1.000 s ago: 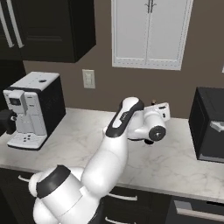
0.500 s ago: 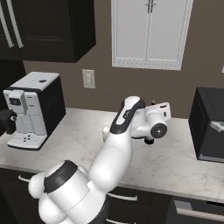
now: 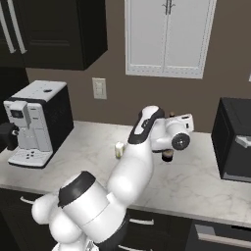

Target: Move the drinks to the dining counter.

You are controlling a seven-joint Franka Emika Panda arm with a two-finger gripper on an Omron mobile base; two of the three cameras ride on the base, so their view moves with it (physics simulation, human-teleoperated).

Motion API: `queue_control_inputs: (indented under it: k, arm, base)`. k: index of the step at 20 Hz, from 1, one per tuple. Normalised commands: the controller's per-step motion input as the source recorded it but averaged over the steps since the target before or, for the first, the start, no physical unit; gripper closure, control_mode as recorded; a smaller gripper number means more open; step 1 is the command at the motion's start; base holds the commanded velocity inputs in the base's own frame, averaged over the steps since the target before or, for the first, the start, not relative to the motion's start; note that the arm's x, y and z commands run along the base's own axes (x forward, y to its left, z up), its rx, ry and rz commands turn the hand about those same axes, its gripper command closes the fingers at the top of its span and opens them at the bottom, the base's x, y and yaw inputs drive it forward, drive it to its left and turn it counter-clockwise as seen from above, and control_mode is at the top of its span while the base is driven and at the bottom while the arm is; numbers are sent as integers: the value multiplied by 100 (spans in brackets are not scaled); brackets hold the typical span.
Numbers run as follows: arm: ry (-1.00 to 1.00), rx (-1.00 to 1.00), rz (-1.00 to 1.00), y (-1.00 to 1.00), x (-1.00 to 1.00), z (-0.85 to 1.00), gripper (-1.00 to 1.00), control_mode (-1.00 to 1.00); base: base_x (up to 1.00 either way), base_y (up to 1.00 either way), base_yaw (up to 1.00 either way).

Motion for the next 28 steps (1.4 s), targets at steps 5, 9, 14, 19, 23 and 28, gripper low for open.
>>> queue_control_inputs:
  k: [5,9,14,19,23,28]
  arm:
    - [4,0,0,-19,19,-10,-100,-100]
    - [3,0,0,-10,19,-17,-100,-100]
    - [3,0,0,0,27,-22,-100,-100]
    - [4,0,0,0,29,-18,-100,-100]
    - [4,0,0,0,22,-16,100,-100]
    - [1,0,0,0,11,-4,100,-100]
  base:
    - [0,0,0]
    - [0,0,0]
    - [0,0,0]
    - [0,0,0]
    - [0,0,0]
    - [0,0,0]
